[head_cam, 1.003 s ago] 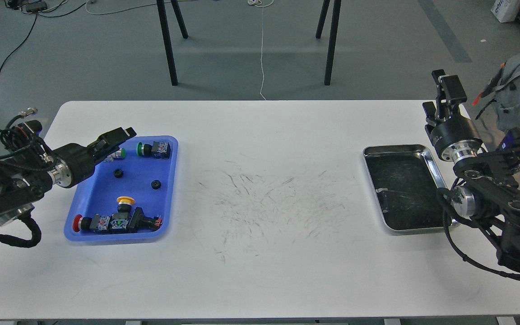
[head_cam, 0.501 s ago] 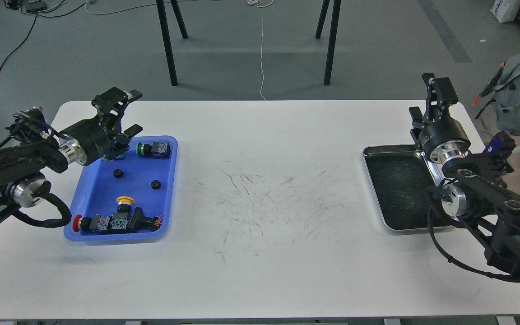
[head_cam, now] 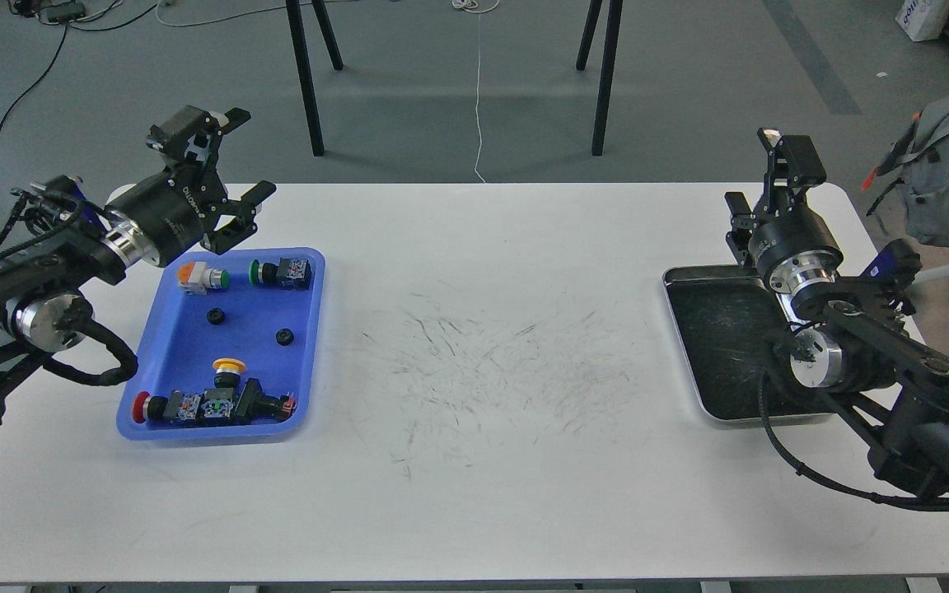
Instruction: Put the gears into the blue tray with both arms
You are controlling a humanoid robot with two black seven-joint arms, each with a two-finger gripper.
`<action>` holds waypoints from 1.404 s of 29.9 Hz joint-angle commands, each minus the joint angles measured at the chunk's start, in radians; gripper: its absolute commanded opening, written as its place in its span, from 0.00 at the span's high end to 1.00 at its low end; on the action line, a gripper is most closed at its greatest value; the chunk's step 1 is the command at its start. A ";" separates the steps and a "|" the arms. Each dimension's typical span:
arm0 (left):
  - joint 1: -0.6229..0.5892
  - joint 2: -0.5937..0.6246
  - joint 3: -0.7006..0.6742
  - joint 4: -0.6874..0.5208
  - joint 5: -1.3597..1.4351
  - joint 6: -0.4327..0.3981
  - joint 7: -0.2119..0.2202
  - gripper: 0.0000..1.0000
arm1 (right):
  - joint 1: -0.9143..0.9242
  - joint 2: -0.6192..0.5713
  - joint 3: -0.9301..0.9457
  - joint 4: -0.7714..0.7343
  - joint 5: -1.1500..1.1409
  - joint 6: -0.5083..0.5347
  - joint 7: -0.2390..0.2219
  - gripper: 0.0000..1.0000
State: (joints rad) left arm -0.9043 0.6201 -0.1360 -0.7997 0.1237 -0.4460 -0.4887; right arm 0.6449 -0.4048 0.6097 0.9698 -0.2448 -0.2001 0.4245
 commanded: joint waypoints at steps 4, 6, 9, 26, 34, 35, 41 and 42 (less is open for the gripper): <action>-0.037 -0.078 -0.002 0.103 -0.024 -0.027 0.000 0.00 | 0.036 -0.002 -0.034 -0.023 0.142 0.111 -0.023 0.00; -0.045 -0.118 -0.016 0.129 -0.041 -0.029 0.000 0.00 | 0.045 0.000 -0.034 -0.040 0.159 0.116 -0.023 0.00; -0.038 -0.160 -0.065 0.181 -0.064 -0.022 0.000 0.00 | 0.071 0.017 -0.034 -0.080 0.163 0.120 -0.041 0.00; -0.024 -0.218 -0.096 0.215 -0.075 -0.043 0.000 0.00 | 0.087 0.075 0.005 -0.154 0.189 0.217 -0.064 0.00; 0.008 -0.220 -0.123 0.214 -0.088 -0.043 0.000 0.00 | 0.104 0.107 0.035 -0.194 0.197 0.217 -0.058 0.00; 0.013 -0.221 -0.123 0.214 -0.088 -0.043 0.000 0.00 | 0.105 0.107 0.032 -0.194 0.197 0.217 -0.056 0.00; 0.019 -0.221 -0.125 0.215 -0.088 -0.040 0.000 0.00 | 0.110 0.109 0.028 -0.191 0.197 0.217 -0.056 0.00; 0.019 -0.220 -0.125 0.215 -0.088 -0.039 0.000 0.00 | 0.110 0.109 0.028 -0.191 0.197 0.217 -0.056 0.00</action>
State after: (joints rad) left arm -0.8862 0.3990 -0.2605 -0.5848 0.0353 -0.4876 -0.4887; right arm 0.7537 -0.2962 0.6386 0.7769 -0.0475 0.0169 0.3681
